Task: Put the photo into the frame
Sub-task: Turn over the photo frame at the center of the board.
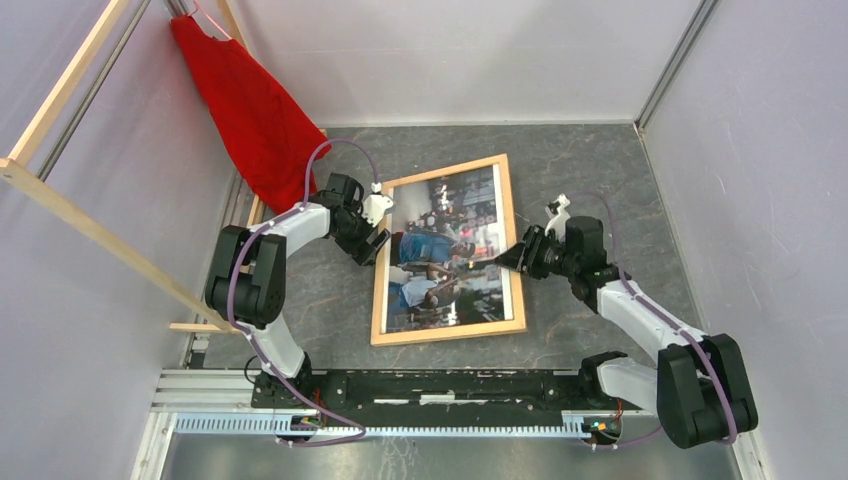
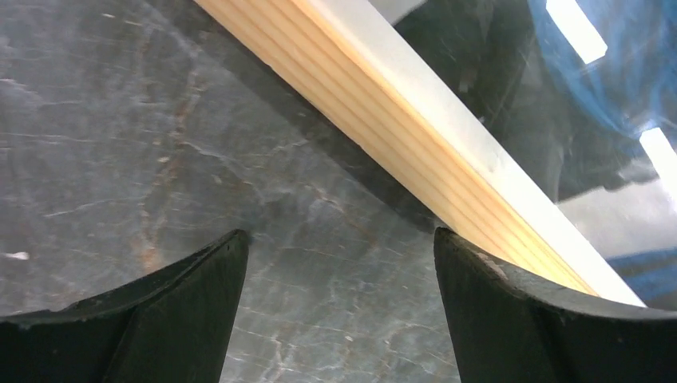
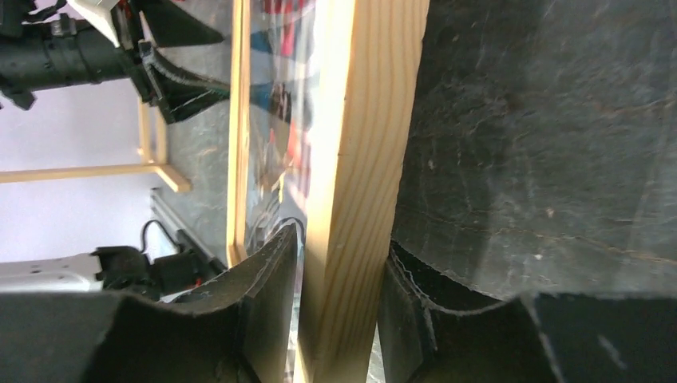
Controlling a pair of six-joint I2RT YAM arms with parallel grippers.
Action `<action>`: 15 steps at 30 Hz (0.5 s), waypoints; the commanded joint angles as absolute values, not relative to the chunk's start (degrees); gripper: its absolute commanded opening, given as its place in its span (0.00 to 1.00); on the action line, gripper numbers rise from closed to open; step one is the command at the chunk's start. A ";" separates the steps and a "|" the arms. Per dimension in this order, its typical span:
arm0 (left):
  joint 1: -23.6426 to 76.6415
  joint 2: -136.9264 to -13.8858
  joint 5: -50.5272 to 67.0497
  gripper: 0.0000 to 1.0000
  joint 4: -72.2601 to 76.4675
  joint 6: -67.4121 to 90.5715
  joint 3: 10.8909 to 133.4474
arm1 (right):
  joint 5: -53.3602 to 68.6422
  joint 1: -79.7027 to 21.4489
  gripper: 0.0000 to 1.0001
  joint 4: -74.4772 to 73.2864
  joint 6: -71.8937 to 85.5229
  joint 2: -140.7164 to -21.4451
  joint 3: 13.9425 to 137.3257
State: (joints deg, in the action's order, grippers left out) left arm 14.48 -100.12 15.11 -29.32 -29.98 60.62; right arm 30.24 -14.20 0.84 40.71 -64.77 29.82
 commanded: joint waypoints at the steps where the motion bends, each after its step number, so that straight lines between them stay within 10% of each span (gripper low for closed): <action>1: 14.59 -100.89 11.15 0.91 -24.58 -34.67 59.06 | 41.65 -13.55 0.45 29.14 52.25 -65.21 24.74; 15: 14.50 -99.90 11.36 0.91 -26.02 -34.36 58.91 | 39.06 -10.54 0.71 24.85 44.34 -77.03 23.71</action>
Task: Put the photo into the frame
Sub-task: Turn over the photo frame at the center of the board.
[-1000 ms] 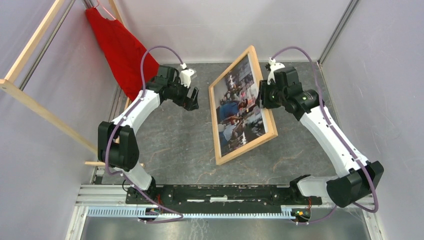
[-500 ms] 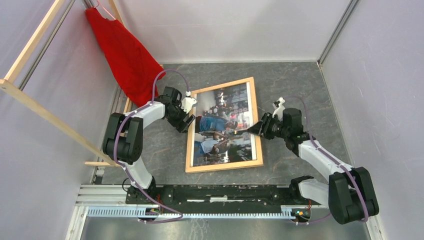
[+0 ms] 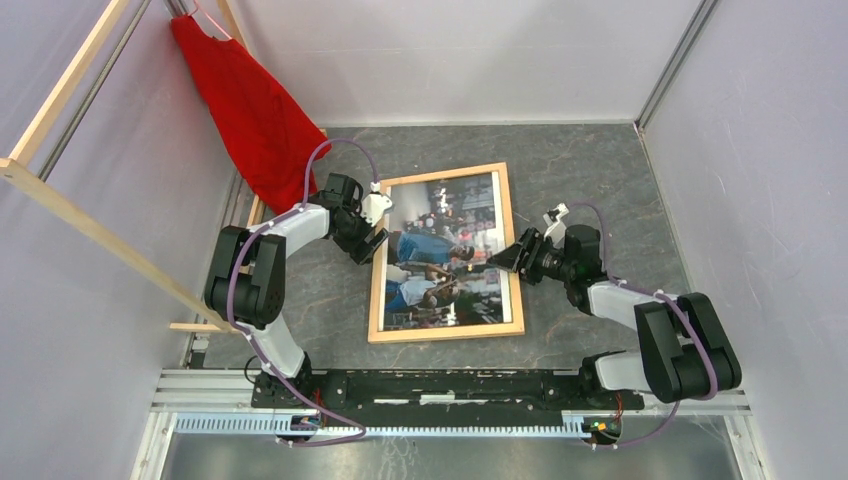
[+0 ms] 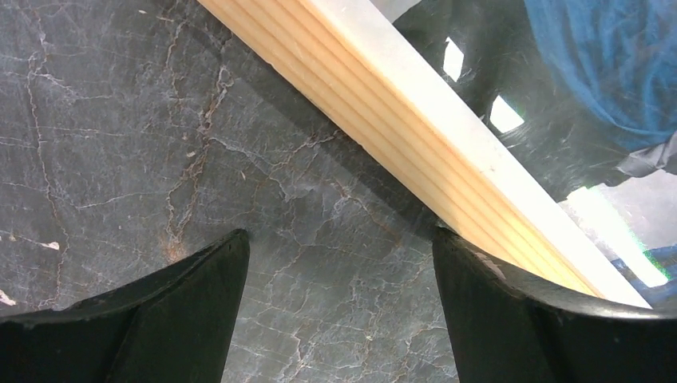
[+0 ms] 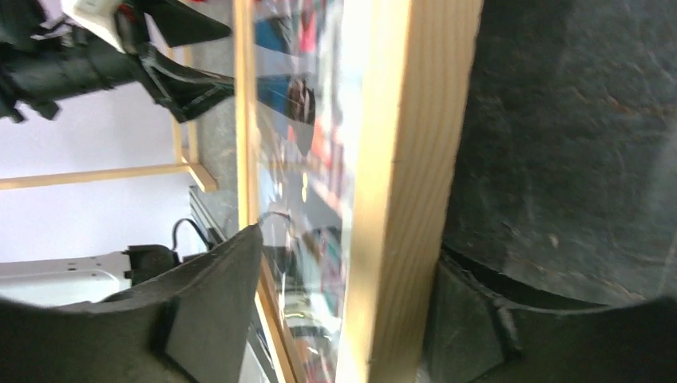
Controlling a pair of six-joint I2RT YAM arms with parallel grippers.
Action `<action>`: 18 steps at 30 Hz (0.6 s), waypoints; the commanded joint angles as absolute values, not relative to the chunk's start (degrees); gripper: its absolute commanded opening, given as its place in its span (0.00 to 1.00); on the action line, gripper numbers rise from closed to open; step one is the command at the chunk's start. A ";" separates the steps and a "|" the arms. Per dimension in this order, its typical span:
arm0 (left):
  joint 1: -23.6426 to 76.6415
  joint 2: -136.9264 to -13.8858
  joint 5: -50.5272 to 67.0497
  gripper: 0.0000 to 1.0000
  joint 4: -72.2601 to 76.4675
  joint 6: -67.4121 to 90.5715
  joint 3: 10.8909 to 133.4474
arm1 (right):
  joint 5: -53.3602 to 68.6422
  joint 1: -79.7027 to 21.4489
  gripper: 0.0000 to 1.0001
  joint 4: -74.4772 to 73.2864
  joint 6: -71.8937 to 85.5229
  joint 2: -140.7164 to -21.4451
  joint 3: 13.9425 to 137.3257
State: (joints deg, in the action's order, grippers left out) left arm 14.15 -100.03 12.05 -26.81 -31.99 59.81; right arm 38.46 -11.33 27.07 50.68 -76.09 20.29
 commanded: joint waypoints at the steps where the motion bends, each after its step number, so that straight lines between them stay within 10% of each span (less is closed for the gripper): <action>1: 14.50 -99.77 11.47 0.91 -26.14 -34.32 58.93 | 38.35 -9.95 0.74 22.93 42.88 -77.08 24.29; 10: 14.50 -100.46 11.82 0.90 -26.17 -32.67 59.58 | 24.06 -8.15 0.97 -1.49 27.88 -76.74 32.76; 18: 7.55 -98.53 17.38 1.00 -27.90 -28.18 63.96 | 1.14 -7.45 0.98 -11.65 18.40 -70.57 39.13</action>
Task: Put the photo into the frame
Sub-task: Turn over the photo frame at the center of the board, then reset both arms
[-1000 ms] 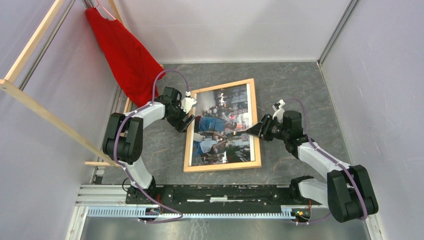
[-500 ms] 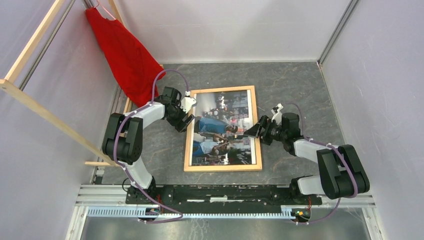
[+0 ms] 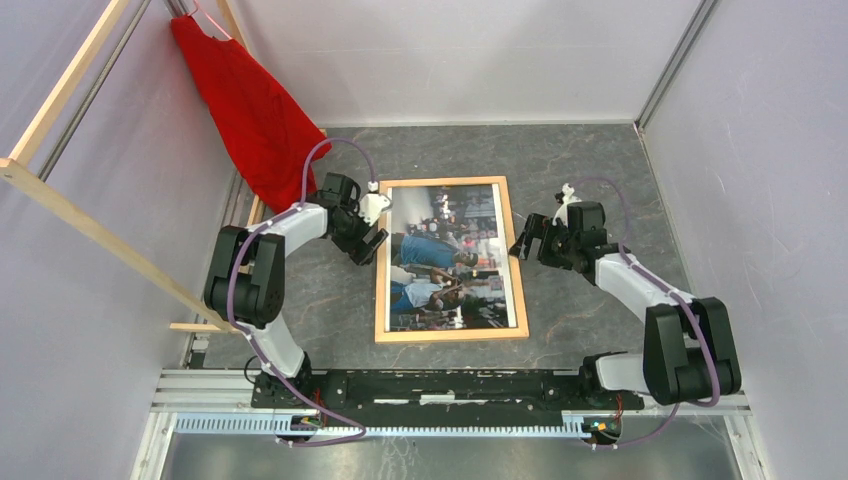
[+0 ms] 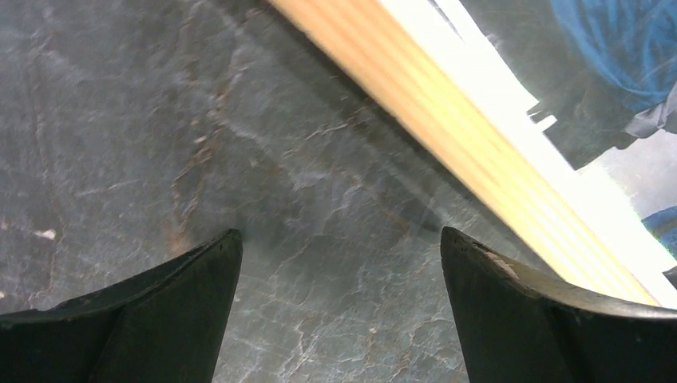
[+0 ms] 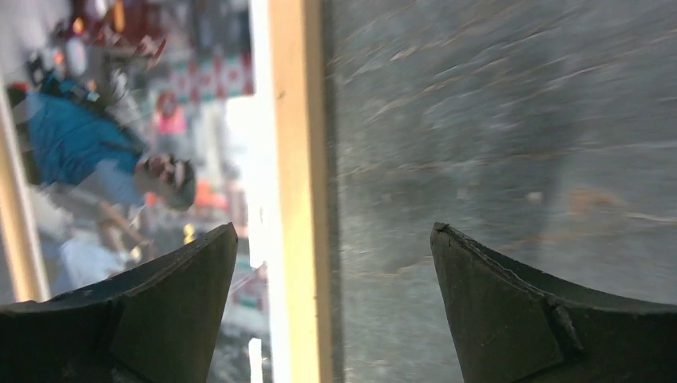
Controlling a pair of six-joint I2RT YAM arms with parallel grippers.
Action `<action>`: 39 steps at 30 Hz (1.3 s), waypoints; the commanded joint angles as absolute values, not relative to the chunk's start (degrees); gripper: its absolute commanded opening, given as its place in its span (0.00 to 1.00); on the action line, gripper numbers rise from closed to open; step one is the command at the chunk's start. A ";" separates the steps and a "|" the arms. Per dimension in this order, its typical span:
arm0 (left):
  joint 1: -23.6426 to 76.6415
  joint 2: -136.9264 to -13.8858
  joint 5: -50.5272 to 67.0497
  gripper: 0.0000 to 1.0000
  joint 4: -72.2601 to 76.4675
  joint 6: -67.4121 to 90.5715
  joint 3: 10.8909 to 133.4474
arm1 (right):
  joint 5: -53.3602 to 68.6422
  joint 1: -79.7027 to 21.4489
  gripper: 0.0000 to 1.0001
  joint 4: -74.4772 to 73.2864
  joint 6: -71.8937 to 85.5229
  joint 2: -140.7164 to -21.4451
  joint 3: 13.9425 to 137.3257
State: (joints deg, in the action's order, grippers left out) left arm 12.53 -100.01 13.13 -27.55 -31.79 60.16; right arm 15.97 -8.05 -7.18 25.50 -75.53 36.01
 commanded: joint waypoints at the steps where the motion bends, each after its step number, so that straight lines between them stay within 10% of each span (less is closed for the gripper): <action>1: 5.46 -98.26 19.91 1.00 -26.78 -26.08 64.86 | -3.61 -7.35 0.98 -10.53 18.54 -68.72 38.34; 14: -3.72 -84.81 15.09 1.00 35.17 -0.19 30.72 | -51.35 -6.51 0.98 16.66 17.10 -66.26 18.74; 28: -3.17 -89.11 14.19 1.00 84.20 -0.73 6.30 | -46.04 -6.63 0.98 72.81 4.15 -66.30 -8.92; 36: -1.85 -88.10 12.08 1.00 76.06 -2.13 9.42 | -44.16 -6.62 0.98 77.59 2.39 -69.60 -9.37; 39: -1.48 -87.91 11.47 1.00 71.22 -2.23 11.75 | -25.41 -6.63 0.98 79.57 -7.27 -74.49 -6.67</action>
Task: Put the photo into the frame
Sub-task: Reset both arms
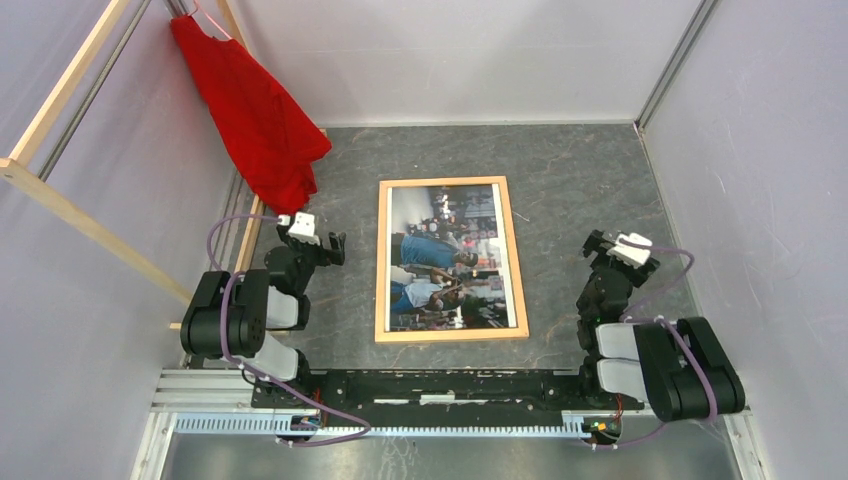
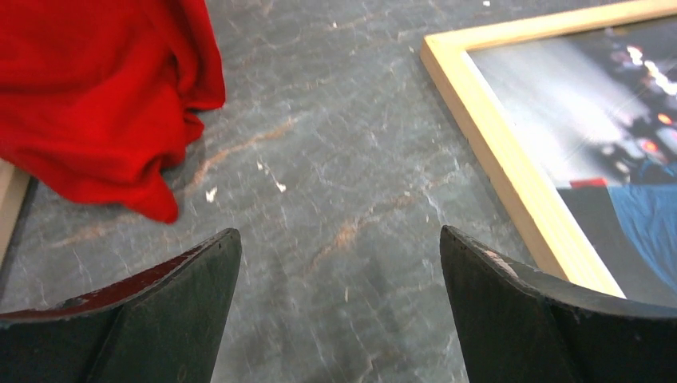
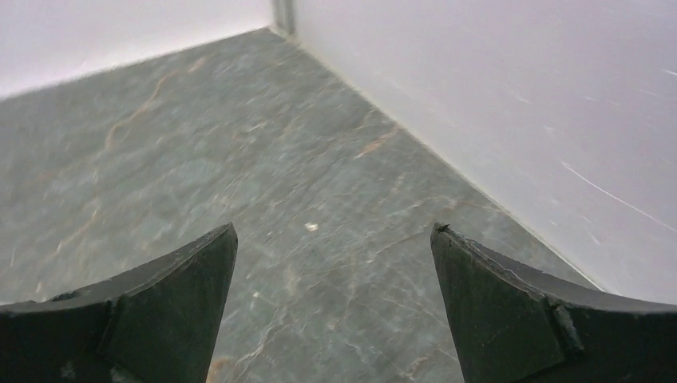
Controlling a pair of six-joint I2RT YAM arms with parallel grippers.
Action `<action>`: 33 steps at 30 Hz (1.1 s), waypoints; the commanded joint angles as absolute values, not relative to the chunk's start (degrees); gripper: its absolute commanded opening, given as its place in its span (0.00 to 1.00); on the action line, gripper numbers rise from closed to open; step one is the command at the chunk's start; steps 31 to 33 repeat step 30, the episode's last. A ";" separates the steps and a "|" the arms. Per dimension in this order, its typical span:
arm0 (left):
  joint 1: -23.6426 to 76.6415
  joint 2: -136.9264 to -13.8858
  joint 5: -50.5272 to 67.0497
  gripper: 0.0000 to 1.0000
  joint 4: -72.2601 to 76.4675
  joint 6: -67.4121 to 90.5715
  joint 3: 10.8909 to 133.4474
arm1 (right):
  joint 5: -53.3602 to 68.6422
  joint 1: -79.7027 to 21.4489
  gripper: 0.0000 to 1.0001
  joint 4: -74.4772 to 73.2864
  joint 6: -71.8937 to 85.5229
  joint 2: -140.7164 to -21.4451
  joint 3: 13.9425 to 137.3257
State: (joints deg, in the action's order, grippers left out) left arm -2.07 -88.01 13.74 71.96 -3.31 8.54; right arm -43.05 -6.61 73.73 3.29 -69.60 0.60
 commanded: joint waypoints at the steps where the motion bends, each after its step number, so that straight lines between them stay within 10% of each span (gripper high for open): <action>1: -1.49 -87.96 11.53 1.00 73.43 -2.12 10.74 | -16.28 -6.80 0.98 86.82 -11.30 -79.50 -6.93; 33: -1.23 -87.99 3.19 1.00 68.85 1.40 13.47 | -24.22 -7.85 0.98 80.35 -9.58 -78.67 -4.64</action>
